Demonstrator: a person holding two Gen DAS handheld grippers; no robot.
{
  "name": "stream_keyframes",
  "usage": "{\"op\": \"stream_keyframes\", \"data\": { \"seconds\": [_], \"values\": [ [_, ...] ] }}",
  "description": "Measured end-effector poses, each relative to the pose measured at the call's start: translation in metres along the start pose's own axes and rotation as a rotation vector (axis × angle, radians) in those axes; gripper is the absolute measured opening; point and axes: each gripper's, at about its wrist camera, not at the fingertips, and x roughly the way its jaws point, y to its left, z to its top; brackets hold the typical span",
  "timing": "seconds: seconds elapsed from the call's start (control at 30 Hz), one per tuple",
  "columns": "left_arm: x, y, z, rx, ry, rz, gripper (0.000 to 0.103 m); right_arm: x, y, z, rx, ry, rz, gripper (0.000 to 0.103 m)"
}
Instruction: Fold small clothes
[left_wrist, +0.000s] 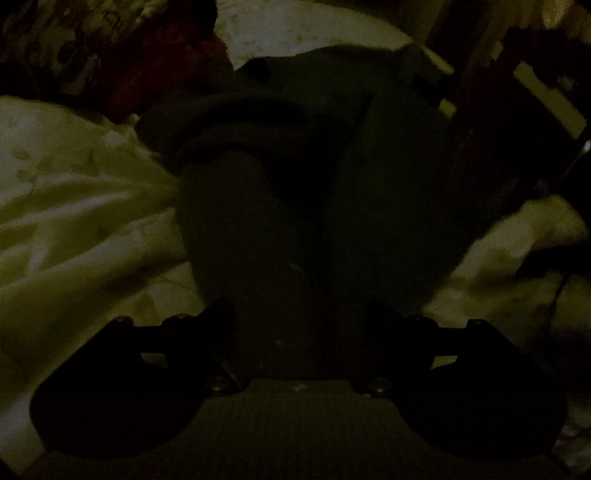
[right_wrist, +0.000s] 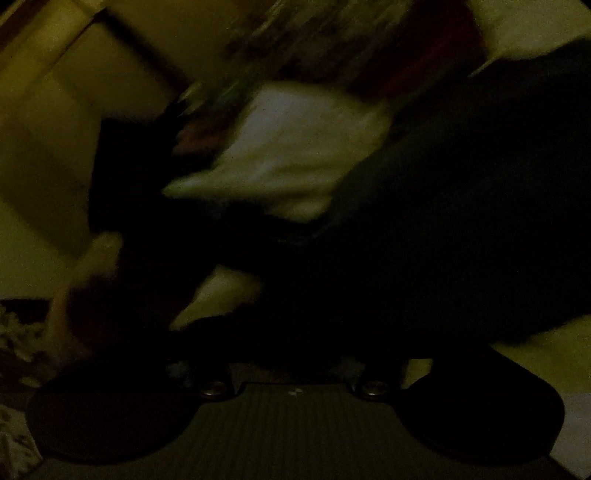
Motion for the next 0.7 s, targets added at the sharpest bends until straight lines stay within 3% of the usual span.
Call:
{"op": "stream_keyframes", "data": {
  "seconds": [0.1, 0.17, 0.23, 0.27, 0.33, 0.4, 0.47, 0.5, 0.57, 0.7],
  "values": [
    [0.006, -0.007, -0.005, 0.035, -0.002, 0.023, 0.084, -0.050, -0.031, 0.006, -0.019, -0.130, -0.333, 0.103],
    [0.007, -0.010, -0.008, 0.055, -0.004, 0.047, 0.085, -0.076, -0.061, 0.008, 0.060, -0.227, -0.557, 0.103],
    [0.009, -0.013, -0.010, 0.071, -0.004, 0.056, 0.087, -0.094, -0.089, 0.005, 0.132, -0.292, -0.705, 0.103],
    [0.009, -0.014, -0.011, 0.078, -0.004, 0.061, 0.087, -0.095, -0.102, 0.004, 0.173, -0.289, -0.738, 0.103],
    [0.008, -0.014, -0.011, 0.079, -0.002, 0.064, 0.087, -0.089, -0.128, -0.001, 0.240, -0.251, -0.744, 0.103],
    [0.005, -0.014, -0.010, 0.076, 0.002, 0.061, 0.087, -0.081, -0.153, -0.009, 0.333, -0.235, -0.658, 0.099],
    [0.005, -0.014, -0.010, 0.074, 0.006, 0.058, 0.088, -0.080, -0.168, -0.017, 0.405, -0.282, -0.521, 0.038],
    [0.004, -0.014, -0.010, 0.078, 0.009, 0.057, 0.089, -0.084, -0.176, -0.021, 0.444, -0.318, -0.418, 0.016],
    [0.005, -0.014, -0.009, 0.082, 0.014, 0.058, 0.089, -0.093, -0.171, -0.024, 0.476, -0.380, -0.333, 0.015],
    [0.005, -0.013, -0.009, 0.094, 0.028, 0.050, 0.091, -0.145, -0.115, -0.013, 0.329, -0.488, -0.349, 0.013]
  ]
}}
